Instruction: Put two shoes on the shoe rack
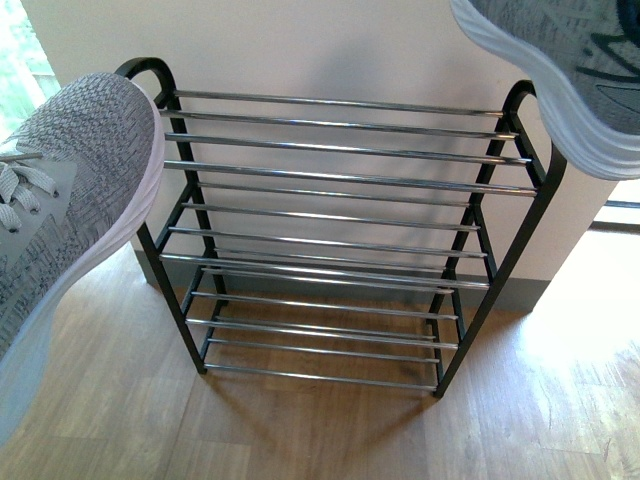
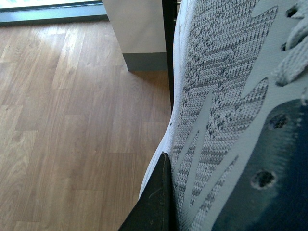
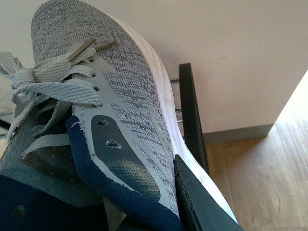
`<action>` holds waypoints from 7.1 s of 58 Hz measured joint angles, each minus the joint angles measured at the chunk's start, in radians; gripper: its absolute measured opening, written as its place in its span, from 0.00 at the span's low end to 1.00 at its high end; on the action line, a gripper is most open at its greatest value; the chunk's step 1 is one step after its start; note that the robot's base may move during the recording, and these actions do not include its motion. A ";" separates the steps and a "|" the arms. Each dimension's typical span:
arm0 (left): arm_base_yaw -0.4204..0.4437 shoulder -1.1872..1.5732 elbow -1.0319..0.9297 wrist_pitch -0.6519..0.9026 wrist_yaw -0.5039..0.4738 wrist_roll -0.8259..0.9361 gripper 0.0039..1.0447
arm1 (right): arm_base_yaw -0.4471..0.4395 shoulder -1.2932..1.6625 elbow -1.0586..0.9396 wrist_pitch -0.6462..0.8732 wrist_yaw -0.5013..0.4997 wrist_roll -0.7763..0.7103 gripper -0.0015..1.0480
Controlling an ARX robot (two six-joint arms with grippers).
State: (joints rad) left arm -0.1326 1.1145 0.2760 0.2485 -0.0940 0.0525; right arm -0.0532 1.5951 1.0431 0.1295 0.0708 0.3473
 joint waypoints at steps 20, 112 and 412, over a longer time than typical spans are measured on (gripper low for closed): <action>0.000 0.000 0.000 0.000 0.000 0.000 0.01 | 0.046 0.177 0.149 -0.076 0.209 0.113 0.01; 0.000 0.000 0.000 0.000 0.000 0.000 0.01 | 0.125 0.451 0.424 -0.250 0.259 0.322 0.01; -0.003 0.000 0.000 0.000 -0.002 -0.001 0.01 | 0.052 -1.590 -1.023 -0.129 -0.068 -0.344 0.91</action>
State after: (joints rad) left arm -0.1360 1.1145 0.2760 0.2485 -0.0963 0.0517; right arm -0.0010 0.0048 0.0196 0.0010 0.0025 0.0029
